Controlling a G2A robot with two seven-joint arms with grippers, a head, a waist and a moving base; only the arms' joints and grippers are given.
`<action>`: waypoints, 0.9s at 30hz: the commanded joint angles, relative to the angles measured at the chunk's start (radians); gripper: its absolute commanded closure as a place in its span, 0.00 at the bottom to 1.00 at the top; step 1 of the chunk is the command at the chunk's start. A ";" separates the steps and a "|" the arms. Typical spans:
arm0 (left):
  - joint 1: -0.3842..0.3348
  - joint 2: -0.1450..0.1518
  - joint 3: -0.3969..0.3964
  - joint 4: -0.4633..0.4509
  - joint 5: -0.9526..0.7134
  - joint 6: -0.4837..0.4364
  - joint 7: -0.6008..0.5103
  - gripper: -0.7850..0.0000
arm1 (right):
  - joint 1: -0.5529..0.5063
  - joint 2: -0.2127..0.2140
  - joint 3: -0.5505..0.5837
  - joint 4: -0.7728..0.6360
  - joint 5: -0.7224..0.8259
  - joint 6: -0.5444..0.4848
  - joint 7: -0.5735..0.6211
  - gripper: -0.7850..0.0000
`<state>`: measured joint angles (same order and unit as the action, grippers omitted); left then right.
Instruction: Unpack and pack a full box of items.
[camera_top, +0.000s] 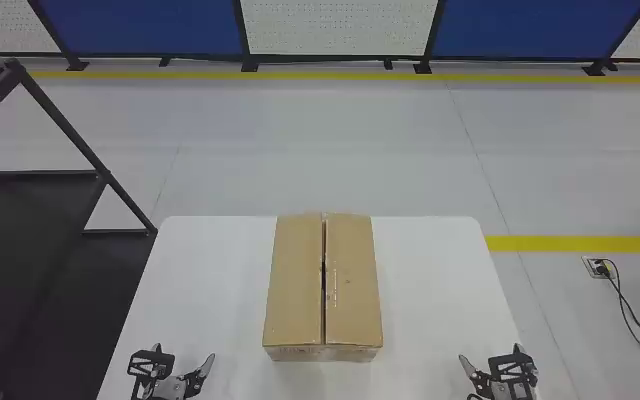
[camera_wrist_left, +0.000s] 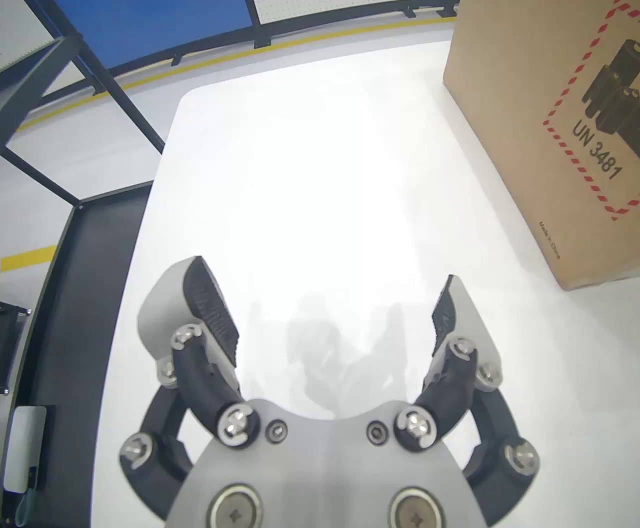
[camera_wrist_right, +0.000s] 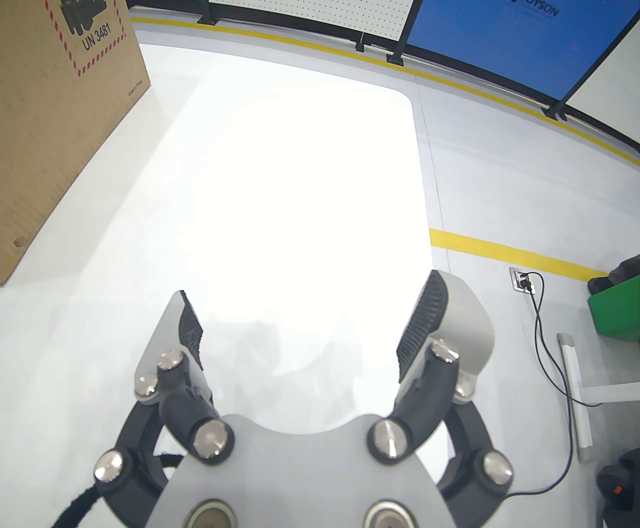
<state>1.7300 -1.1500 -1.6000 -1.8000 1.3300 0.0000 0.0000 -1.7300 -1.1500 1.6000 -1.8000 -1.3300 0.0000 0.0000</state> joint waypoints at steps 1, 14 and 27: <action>0.000 0.000 0.000 0.000 0.000 0.000 0.000 0.00 | 0.000 0.000 0.000 0.000 0.000 0.000 0.000 0.00; -0.027 -0.008 -0.008 -0.022 -0.072 -0.012 0.062 0.00 | 0.030 -0.001 0.011 -0.083 0.050 -0.091 0.018 0.00; -0.022 -0.009 -0.012 -0.038 -0.057 -0.076 0.156 0.00 | 0.034 0.001 0.012 -0.118 0.082 -0.175 0.054 0.00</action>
<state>1.7082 -1.1593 -1.6123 -1.8377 1.2737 -0.0758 0.1556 -1.6963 -1.1490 1.6122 -1.9178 -1.2485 -0.1745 0.0538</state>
